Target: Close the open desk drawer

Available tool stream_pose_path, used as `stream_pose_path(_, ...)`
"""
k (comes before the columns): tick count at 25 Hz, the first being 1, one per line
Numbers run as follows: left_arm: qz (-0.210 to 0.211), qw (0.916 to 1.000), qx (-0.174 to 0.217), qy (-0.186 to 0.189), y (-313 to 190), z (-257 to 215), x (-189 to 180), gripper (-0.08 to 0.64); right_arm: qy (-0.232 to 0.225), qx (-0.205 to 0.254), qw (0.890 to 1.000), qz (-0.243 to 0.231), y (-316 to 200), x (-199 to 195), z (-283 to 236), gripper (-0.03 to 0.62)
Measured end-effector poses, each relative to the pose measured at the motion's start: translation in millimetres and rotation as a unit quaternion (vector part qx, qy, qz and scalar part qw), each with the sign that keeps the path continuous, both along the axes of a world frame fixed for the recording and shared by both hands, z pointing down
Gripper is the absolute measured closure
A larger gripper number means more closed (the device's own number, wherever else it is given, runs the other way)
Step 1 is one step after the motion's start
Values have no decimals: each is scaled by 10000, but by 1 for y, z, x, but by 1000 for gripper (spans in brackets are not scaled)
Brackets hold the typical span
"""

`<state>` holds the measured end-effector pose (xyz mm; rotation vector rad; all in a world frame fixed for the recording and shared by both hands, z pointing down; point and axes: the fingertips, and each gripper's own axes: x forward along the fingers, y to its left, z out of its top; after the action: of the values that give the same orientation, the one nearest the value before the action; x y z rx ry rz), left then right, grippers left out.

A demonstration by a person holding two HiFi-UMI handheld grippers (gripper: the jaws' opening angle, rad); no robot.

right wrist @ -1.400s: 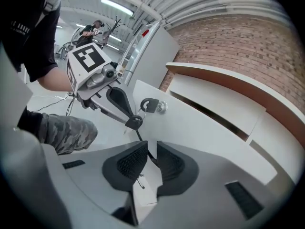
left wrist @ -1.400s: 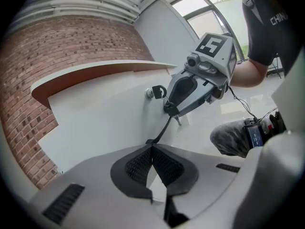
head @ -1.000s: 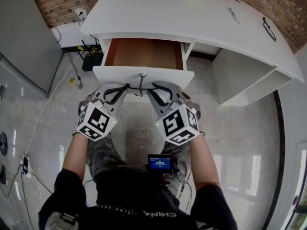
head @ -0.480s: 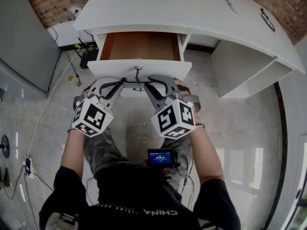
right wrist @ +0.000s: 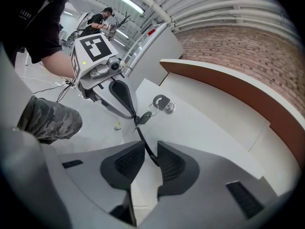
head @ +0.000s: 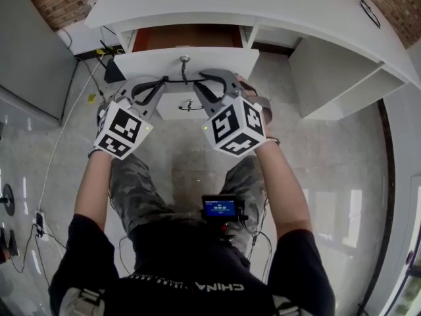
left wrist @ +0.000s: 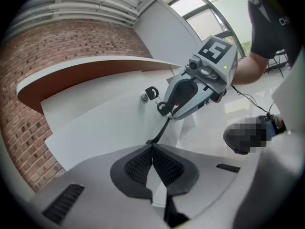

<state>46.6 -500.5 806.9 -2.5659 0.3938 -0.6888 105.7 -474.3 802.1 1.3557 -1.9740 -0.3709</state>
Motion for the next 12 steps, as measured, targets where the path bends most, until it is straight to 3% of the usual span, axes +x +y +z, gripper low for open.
stream_pose_path(12,48,9999,-124,-87,-49,0,27,548,-6,-154,9999,21,-50,25,1,506)
